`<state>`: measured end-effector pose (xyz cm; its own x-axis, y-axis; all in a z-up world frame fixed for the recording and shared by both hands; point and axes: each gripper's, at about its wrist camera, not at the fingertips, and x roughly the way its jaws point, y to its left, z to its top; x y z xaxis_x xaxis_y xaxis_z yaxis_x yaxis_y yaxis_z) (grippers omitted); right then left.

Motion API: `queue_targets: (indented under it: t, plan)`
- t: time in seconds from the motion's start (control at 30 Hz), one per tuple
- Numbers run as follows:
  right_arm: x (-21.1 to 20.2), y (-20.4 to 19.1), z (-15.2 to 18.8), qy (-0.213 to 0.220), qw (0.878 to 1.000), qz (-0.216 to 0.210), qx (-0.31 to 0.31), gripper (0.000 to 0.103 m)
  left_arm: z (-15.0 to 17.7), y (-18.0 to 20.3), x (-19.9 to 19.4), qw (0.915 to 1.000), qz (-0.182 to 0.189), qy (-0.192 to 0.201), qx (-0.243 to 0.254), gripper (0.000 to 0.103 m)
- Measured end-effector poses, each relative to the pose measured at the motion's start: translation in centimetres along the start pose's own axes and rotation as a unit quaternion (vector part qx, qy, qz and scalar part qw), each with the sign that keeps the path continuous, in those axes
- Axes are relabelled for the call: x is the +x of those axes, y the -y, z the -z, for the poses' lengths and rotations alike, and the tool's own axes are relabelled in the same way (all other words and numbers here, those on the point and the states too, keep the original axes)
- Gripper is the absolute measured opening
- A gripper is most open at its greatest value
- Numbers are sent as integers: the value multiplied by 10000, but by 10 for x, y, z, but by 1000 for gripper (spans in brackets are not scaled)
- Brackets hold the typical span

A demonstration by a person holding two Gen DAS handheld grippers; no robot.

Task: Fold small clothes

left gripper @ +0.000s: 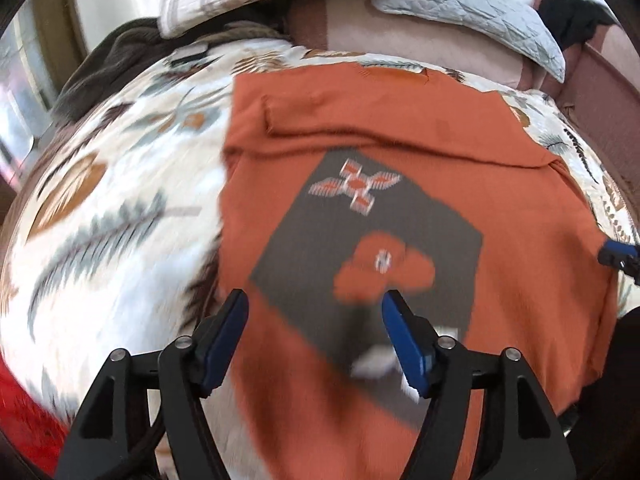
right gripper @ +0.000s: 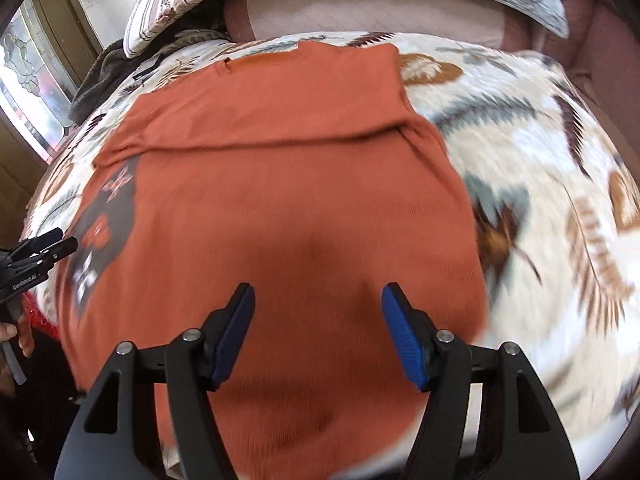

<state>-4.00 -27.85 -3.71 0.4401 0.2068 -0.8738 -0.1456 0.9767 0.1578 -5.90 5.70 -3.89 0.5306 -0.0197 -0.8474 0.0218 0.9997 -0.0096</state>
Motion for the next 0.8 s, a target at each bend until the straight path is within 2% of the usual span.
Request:
queue_targets:
  t: [0.13,0.27,0.43,0.53,0.63,0.8]
  plan:
    - [-20,-5,40,-133,9997,175,71,67,30,-16,-17,9992,-109,-167,-356,71]
    - [-20,-6,66,-357,9985,388,169,67,55,-30,-23,9973,-241,-395,-574,71]
    - [-17,-6,85,-605,9970,451,183,67,78,-31,-23,9952,-108,-628,-744,71]
    - [-13,-2,90,-680,9960,513,253,67,93,-24,-16,9935,91,-775,-828,71]
    - [-3,6,94,-756,9951,442,459,67,101,-15,-16,9945,-11,-733,-753,71]
    - [-6,9,96,-644,9949,71,768,67,116,-14,-18,9897,441,-949,-980,69]
